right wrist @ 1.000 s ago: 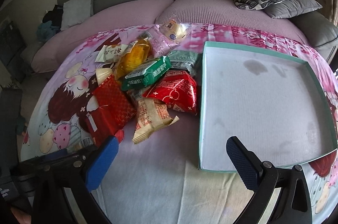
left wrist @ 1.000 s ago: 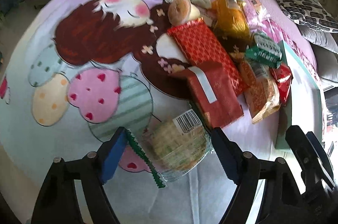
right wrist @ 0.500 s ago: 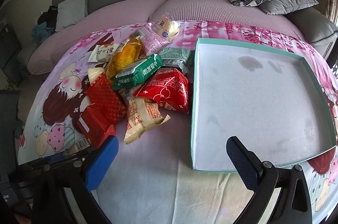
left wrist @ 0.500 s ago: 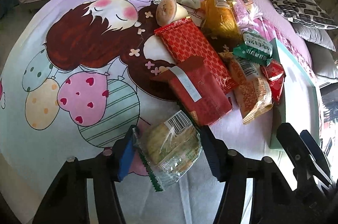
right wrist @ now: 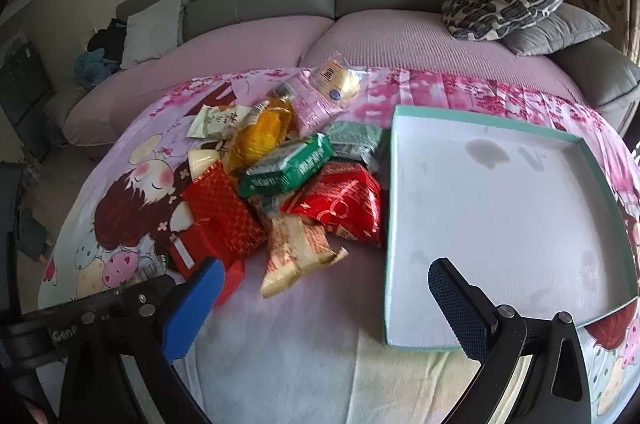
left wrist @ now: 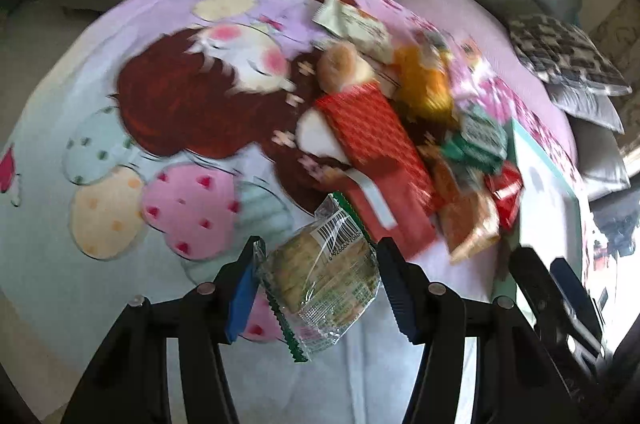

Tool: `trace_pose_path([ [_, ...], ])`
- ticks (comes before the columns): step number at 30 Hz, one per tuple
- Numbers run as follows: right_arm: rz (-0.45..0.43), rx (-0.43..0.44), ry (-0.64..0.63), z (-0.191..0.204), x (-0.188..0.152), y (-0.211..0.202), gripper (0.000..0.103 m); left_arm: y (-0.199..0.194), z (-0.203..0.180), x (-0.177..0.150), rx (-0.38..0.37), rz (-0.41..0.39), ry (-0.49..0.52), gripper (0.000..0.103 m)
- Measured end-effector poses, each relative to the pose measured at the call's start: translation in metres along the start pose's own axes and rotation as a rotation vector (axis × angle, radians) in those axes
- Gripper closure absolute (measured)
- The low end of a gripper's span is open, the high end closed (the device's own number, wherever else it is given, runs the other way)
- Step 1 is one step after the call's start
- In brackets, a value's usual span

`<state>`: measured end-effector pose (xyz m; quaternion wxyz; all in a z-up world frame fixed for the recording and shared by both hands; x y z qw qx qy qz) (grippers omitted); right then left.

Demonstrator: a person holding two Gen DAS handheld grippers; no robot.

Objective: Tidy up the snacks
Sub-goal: 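Grasp the round cookie in clear wrap with the left gripper while the right gripper grasps the red wrapped snack, then carry both snacks over the tray and release them inside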

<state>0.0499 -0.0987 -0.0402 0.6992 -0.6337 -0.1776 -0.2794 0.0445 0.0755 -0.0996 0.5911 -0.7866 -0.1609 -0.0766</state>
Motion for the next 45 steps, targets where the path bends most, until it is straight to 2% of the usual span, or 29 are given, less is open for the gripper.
trace_pose_path([
  [5, 0.018, 0.038, -0.070, 0.030, -0.002, 0.009, 0.000, 0.001, 0.032, 0.014, 0.025, -0.018, -0.083, 0.044],
  [10, 0.031, 0.062, -0.161, 0.067, -0.004, 0.020, 0.000, -0.002, 0.050, 0.019, 0.019, -0.029, -0.127, 0.044],
  [15, 0.061, 0.063, -0.215, 0.086, -0.009, 0.035, 0.008, 0.000, 0.055, 0.021, 0.001, -0.030, -0.145, 0.044],
  [17, 0.083, 0.064, -0.226, 0.090, -0.011, 0.043, 0.019, -0.001, 0.057, 0.020, -0.001, -0.028, -0.151, 0.044],
  [21, 0.134, 0.069, -0.249, 0.095, -0.019, 0.058, 0.025, 0.001, 0.057, 0.021, -0.011, -0.026, -0.156, 0.044],
  [23, 0.153, 0.073, -0.260, 0.098, -0.022, 0.064, 0.035, 0.001, 0.057, 0.020, -0.017, -0.019, -0.153, 0.044],
  [26, 0.175, 0.063, -0.264, 0.099, -0.025, 0.069, 0.045, 0.003, 0.055, 0.019, -0.025, -0.010, -0.148, 0.044],
  [34, 0.188, 0.064, -0.253, 0.100, -0.028, 0.067, 0.055, 0.004, 0.051, 0.019, -0.030, -0.009, -0.134, 0.044],
  [45, 0.149, 0.096, -0.216, 0.092, -0.028, 0.042, 0.057, -0.002, 0.042, 0.021, -0.016, -0.033, -0.100, 0.043],
])
Point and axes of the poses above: each gripper's, at about its wrist camera, not at the fingertips, and y roughly the way its jaws point, z to its left, x to its top, the point moved 10 cm from there along y, roughly the way its jaws point, and after that the axes turned 2 degrees about z, right-handed, at the moved point
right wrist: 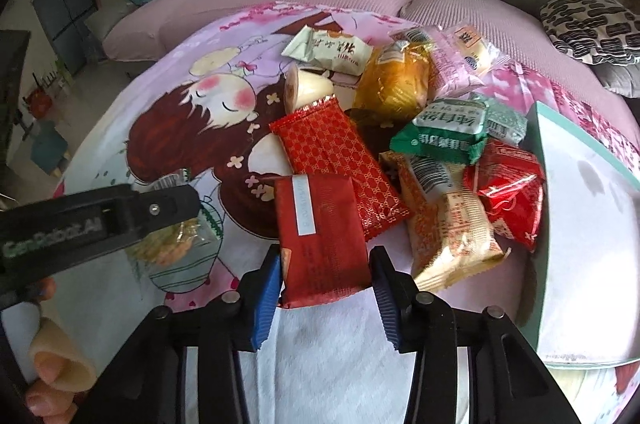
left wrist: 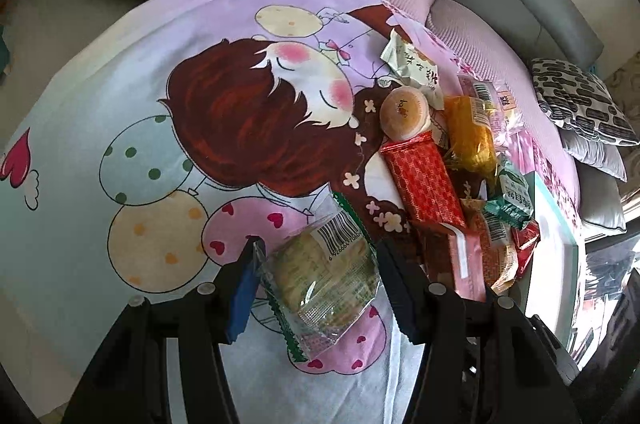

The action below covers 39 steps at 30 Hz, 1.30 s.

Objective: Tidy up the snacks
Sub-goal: 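Carry both snacks over the tray and release them inside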

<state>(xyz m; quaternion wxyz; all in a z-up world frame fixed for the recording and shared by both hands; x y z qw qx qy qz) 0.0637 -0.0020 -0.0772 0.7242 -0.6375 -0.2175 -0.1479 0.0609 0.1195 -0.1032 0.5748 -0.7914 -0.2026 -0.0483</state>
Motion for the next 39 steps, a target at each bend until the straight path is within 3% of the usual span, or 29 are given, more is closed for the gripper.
trace_pose_path([
  [9, -0.099, 0.020, 0.040, -0.015, 0.008, -0.041, 0.057, -0.012, -0.022, 0.001, 0.008, -0.033, 0.047, 0.044],
  [13, -0.149, -0.002, 0.098, -0.041, 0.014, -0.059, 0.057, -0.015, -0.042, 0.002, 0.009, -0.037, 0.087, 0.044],
  [27, -0.233, -0.195, 0.380, -0.207, 0.008, -0.092, 0.057, -0.013, -0.177, -0.007, -0.065, -0.018, 0.305, 0.044],
  [32, -0.250, -0.203, 0.496, -0.261, 0.000, -0.091, 0.057, 0.006, -0.236, -0.012, -0.108, 0.012, 0.375, 0.044],
  [39, -0.250, -0.265, 0.614, -0.323, -0.017, -0.084, 0.057, 0.048, -0.304, -0.015, -0.113, 0.049, 0.459, 0.044],
])
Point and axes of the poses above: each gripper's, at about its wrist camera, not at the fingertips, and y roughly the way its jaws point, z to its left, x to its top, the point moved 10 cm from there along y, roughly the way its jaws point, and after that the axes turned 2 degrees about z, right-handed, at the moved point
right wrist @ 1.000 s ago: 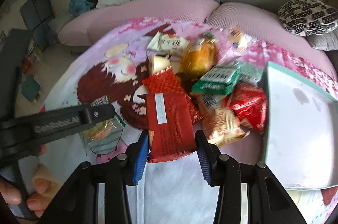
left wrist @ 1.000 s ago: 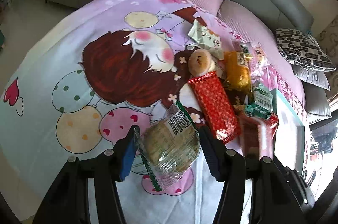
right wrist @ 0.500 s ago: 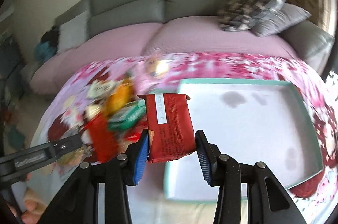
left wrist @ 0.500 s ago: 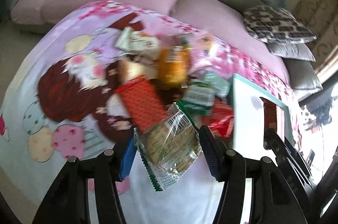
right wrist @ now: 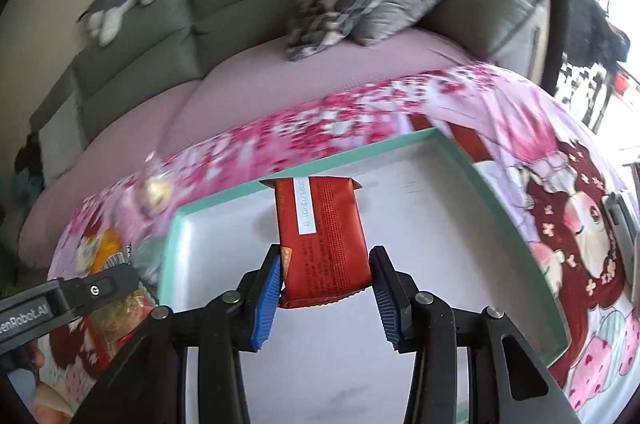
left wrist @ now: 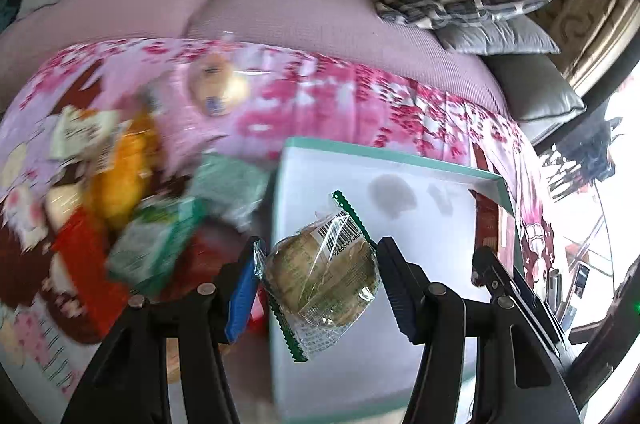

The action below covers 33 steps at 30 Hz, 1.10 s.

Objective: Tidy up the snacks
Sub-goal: 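Carry both snacks over the tray and release them inside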

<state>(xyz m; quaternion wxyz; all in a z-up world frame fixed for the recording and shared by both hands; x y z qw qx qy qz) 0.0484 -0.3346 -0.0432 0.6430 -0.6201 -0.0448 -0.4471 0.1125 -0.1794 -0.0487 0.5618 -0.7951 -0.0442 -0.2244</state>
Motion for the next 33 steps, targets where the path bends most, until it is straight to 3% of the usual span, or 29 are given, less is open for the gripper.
trace_pose_path([
  [9, 0.055, -0.034, 0.135, -0.054, 0.001, 0.036, 0.056, 0.048, -0.048, 0.026, -0.002, 0.021, 0.063, 0.042],
  [12, 0.056, -0.070, 0.124, -0.060, -0.001, 0.036, 0.051, 0.057, -0.054, 0.027, 0.016, 0.028, 0.067, 0.029],
  [17, 0.062, -0.031, 0.138, -0.057, 0.000, 0.025, 0.035, 0.044, -0.055, 0.022, 0.031, 0.010, 0.079, 0.026],
  [19, 0.060, -0.039, 0.130, -0.055, 0.000, 0.020, 0.032, 0.034, -0.051, 0.020, 0.039, 0.005, 0.073, 0.017],
  [27, 0.060, -0.015, 0.066, -0.033, -0.005, -0.004, 0.002, -0.002, -0.020, 0.010, 0.100, -0.051, 0.084, 0.010],
  [33, 0.047, -0.043, 0.023, -0.025, -0.013, -0.014, 0.000, -0.018, 0.007, -0.004, 0.099, -0.064, 0.086, 0.010],
])
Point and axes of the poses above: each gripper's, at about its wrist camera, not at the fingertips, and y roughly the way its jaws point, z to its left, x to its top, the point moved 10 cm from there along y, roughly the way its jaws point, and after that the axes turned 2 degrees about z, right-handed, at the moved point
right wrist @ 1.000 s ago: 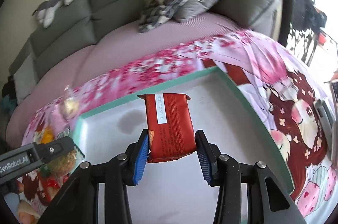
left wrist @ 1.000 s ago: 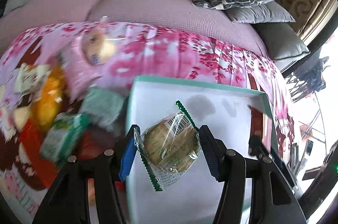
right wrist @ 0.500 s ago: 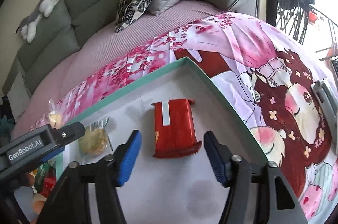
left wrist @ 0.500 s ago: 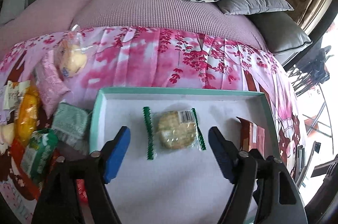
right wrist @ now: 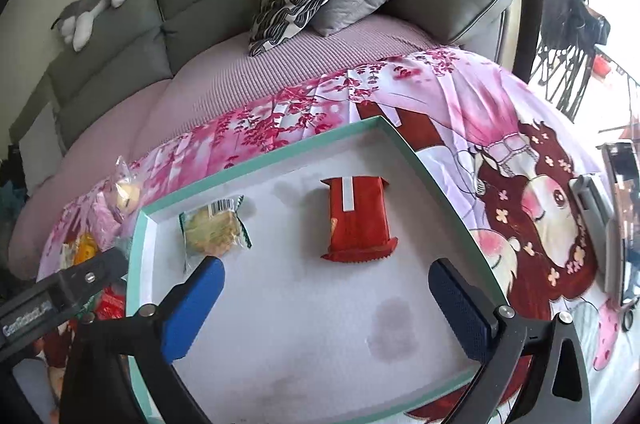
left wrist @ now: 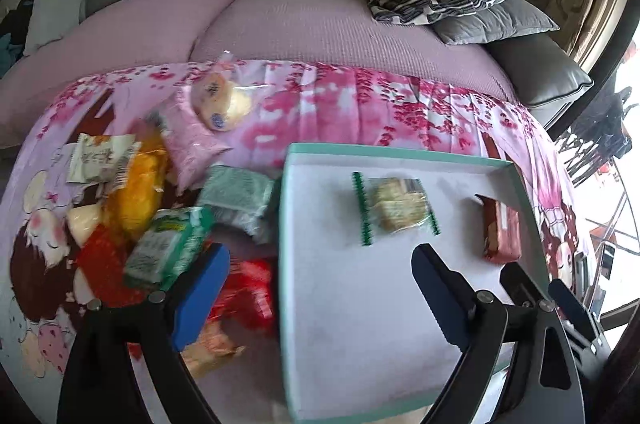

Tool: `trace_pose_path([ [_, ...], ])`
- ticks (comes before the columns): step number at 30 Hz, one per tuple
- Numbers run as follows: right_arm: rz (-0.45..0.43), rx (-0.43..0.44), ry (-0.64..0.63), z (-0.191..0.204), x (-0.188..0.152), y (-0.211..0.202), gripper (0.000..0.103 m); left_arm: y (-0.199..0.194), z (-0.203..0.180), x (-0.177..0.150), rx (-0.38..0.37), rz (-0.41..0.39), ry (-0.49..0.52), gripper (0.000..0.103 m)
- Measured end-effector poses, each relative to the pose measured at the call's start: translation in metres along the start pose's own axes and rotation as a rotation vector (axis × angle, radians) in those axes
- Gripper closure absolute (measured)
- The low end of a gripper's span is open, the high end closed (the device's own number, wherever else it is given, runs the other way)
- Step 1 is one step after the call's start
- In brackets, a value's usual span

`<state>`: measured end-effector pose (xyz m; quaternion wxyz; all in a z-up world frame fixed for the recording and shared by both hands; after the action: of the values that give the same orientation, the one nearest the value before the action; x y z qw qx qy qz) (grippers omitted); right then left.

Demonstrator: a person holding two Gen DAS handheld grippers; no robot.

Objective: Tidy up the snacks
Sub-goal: 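Carry both snacks over the tray and release them inside, then move both grippers back over the snack pile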

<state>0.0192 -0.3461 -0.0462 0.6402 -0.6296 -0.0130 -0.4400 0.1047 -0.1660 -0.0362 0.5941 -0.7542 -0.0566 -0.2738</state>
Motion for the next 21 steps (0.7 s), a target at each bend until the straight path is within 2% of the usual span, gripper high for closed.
trace_pose_path([
  [5, -0.010, 0.057, 0.010, 0.012, -0.006, -0.007, 0.000, -0.010, 0.034, -0.002, 0.081, -0.047, 0.008, 0.010],
  [8, -0.005, 0.068, 0.016, 0.018, -0.008, -0.010, 0.000, -0.011, 0.050, -0.003, 0.103, -0.053, 0.011, 0.010],
  [15, 0.036, 0.145, 0.053, 0.035, -0.015, -0.004, 0.000, -0.006, 0.078, -0.006, 0.103, -0.031, -0.033, 0.010],
  [19, 0.025, 0.148, 0.059, 0.036, -0.014, -0.004, 0.000, -0.002, 0.090, -0.009, 0.084, -0.013, -0.064, 0.010],
  [21, 0.030, 0.146, 0.066, 0.037, -0.014, -0.002, 0.000, -0.007, 0.095, -0.006, 0.088, -0.028, -0.059, 0.010],
])
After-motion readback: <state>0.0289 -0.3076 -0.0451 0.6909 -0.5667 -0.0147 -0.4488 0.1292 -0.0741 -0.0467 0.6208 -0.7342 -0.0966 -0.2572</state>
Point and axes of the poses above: each gripper's, at about its wrist camera, not at the fingertips, and y roughly the way its jaws point, z to its left, x to its top, the point moved 10 cm from there along y, roughly the way its jaws point, and after that the axes turned 2 degrees about z, right-handed, at the moved point
